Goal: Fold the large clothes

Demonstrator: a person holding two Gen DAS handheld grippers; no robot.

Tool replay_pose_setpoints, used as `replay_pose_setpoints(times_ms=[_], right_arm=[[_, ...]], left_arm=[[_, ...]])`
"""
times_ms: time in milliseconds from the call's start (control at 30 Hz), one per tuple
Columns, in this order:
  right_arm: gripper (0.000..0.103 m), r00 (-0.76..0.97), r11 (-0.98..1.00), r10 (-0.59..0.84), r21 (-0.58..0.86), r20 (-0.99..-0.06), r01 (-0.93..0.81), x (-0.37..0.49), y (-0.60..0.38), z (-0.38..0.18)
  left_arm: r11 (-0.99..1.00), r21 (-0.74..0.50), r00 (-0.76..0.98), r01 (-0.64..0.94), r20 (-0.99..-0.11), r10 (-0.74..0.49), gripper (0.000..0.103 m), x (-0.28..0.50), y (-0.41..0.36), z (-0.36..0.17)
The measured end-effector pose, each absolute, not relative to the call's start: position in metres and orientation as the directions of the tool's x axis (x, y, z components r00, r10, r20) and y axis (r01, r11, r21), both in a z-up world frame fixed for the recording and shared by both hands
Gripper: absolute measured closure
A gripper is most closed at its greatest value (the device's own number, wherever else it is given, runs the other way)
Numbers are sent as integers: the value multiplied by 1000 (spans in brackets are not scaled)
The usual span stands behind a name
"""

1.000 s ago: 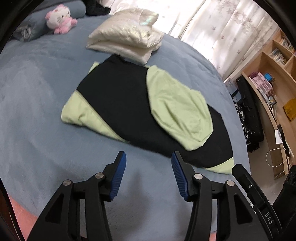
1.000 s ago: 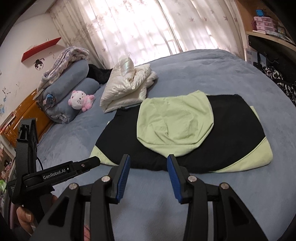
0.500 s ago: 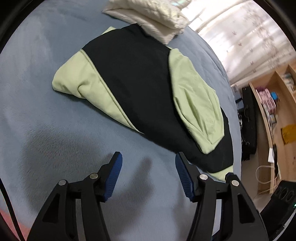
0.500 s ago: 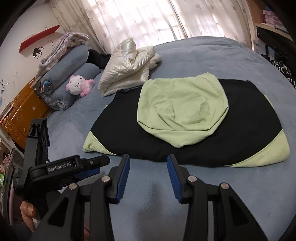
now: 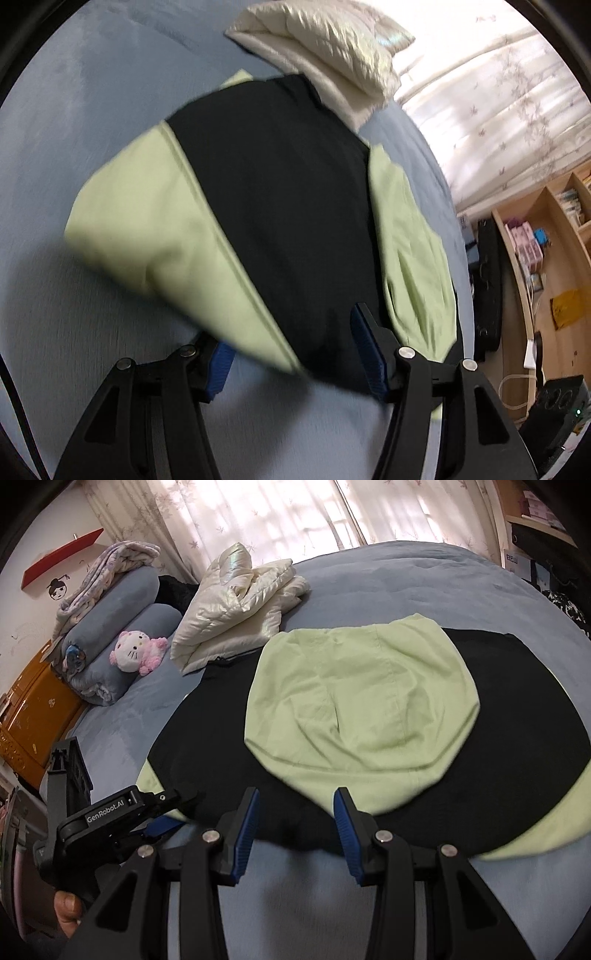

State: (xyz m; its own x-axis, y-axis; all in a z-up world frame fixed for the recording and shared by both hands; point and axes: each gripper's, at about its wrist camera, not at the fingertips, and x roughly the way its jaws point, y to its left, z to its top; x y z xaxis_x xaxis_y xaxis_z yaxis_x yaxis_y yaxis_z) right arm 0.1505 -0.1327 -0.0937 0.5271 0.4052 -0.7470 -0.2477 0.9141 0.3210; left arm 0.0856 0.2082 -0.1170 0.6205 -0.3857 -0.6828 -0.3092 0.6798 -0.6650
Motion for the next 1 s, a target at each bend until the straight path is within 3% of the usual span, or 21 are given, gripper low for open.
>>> replay_pose_setpoints(times_ms=[267,333,400,600,1000], right_arm=[[62,582,926,377,295,-721,-234,187,-135,-93],[66,603,938,345,264,-719,-223,196,-136,-95],[86,607,948,319,231,-728,-220,207,-136,-103],[88,540,964,262,196,-800,-178,223,-130,-149],[96,514,933,359,285,-779,-219,214,-119,-154]], left_arm=[[632,-700,687,-332,-639,-346,46,126,224,-123],[627,-701,711,-341,-628,-315,62,131,226,-120],[664,-663,724,-345,-639,-261,91,134,225,-115],[798,-534,764,-280,-627,-152,97,132,202,-79],[933,-346,840,-98,-531,-109,97,127,137,-3]])
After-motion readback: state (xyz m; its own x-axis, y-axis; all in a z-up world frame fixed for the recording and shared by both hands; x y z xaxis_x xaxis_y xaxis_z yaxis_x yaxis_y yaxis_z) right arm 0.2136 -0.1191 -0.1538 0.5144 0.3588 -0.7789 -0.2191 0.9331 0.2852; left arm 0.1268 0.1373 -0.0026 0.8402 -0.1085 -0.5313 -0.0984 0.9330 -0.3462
